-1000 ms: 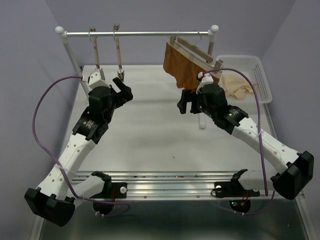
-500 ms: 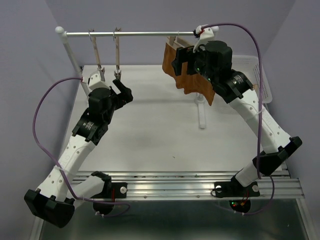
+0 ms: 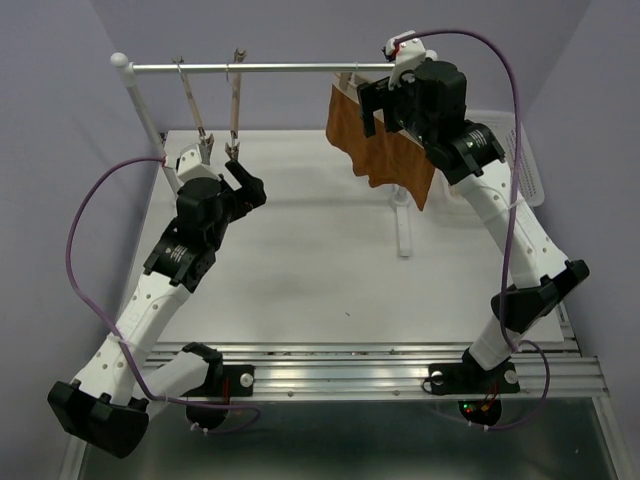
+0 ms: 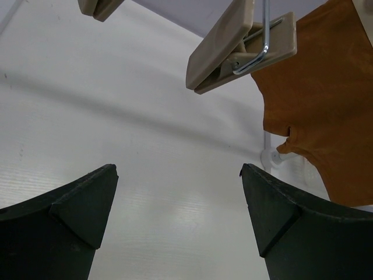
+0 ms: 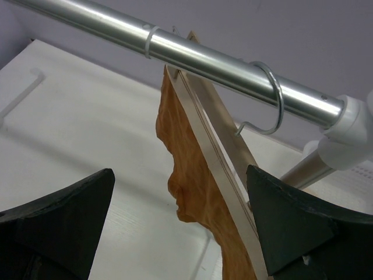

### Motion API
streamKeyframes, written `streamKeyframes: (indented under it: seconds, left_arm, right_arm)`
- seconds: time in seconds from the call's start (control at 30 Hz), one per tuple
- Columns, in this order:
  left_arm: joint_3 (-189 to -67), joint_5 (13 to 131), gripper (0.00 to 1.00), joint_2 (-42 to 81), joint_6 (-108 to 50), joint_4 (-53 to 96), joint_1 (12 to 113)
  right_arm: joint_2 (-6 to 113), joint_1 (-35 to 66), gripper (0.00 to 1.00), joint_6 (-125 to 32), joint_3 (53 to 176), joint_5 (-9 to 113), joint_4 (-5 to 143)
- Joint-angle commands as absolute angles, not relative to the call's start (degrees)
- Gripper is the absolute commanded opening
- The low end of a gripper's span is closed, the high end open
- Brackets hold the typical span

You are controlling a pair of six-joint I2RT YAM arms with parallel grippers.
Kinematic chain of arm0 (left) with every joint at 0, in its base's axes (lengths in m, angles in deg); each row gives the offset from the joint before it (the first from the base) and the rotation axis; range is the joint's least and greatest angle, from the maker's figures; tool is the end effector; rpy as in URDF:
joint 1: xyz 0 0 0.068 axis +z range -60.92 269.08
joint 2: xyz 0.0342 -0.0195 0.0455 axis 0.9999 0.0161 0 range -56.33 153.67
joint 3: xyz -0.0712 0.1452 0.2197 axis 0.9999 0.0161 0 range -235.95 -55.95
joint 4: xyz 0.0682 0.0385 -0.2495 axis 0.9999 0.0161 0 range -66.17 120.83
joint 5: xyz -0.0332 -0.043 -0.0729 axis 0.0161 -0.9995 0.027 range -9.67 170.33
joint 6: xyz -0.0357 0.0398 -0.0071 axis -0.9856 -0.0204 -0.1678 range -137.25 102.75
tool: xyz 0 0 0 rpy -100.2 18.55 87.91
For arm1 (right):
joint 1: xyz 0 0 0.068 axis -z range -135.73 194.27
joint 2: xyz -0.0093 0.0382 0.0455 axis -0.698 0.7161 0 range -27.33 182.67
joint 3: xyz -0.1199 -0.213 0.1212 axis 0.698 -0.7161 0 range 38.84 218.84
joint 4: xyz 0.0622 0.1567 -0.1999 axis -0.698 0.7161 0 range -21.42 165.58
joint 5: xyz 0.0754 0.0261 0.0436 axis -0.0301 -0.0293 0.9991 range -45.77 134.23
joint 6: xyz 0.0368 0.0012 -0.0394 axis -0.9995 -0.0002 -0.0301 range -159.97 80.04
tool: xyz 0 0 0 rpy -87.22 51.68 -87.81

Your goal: Remove the underwear clipped to the hanger

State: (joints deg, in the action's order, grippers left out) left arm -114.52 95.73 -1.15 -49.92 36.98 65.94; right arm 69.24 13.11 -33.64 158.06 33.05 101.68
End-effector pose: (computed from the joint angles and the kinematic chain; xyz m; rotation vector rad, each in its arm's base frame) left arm 0.2034 -0.0767 0.3862 -0.3436 1.7255 -0.4804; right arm 0.3120 0.1804 0.5058 -0.4263 1.6994 0.1455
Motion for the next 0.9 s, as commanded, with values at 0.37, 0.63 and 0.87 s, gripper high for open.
streamKeyframes:
  seconds: [0.37, 0.63, 0.87]
  left_arm:
    - [-114.66, 96.33, 0.99, -2.28, -50.74, 35.87, 66.31]
    - [-114.57, 97.03, 0.99, -1.93, -51.09, 35.78, 66.22]
    - [-114.93, 97.74, 0.99, -1.31, -51.27, 35.7, 66.22]
  right_arm:
    - [72.07, 18.78, 1.0, -30.03, 162.51, 33.24, 103.04]
    - [73.21, 19.83, 1.0, -31.53, 162.15, 33.86, 104.79]
    - [74.53, 19.83, 1.0, -31.7, 162.85, 36.76, 105.14]
